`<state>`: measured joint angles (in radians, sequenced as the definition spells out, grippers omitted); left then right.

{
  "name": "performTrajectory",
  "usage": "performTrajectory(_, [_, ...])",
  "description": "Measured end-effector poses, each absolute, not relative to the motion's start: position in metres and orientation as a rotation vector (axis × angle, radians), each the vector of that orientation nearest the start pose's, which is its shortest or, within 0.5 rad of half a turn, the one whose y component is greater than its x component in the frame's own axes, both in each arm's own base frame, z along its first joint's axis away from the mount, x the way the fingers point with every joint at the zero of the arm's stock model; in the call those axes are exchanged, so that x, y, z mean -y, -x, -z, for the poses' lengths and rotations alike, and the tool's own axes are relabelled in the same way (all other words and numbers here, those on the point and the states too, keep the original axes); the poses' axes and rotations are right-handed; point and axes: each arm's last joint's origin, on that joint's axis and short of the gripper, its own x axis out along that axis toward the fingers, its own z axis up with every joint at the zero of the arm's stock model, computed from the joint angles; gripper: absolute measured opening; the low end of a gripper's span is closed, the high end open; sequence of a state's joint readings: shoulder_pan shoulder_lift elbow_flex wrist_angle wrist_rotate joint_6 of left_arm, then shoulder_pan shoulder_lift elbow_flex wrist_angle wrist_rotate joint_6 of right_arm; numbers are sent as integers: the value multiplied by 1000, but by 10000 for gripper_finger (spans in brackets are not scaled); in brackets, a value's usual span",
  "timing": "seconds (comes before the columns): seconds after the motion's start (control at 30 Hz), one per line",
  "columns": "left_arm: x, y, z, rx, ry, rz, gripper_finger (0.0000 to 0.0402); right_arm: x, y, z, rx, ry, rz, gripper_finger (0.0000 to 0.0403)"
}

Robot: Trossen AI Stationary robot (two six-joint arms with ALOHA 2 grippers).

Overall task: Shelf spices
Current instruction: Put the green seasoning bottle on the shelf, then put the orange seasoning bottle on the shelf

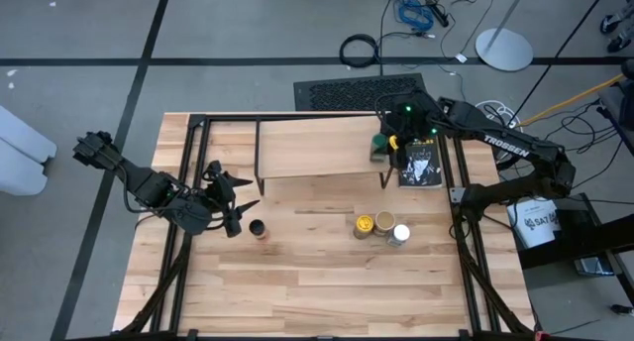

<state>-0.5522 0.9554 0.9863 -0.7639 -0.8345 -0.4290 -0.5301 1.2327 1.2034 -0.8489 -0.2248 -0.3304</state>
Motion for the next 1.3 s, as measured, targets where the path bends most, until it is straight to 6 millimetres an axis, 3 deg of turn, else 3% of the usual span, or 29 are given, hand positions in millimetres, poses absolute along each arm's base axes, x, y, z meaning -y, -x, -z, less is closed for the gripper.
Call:
performTrajectory(0.73, [74, -161, -328, -491, -54, -380, 255, 116, -211, -333, -848, -12, 137, 244])
performTrajectory(1.07, [74, -161, -328, -490, -53, -380, 255, 115, -209, -357, -810, 0, 164, 281])
performTrajectory(1.3, [74, -161, -328, -484, -19, -387, 255, 105, -203, -391, -767, 71, 236, 281])
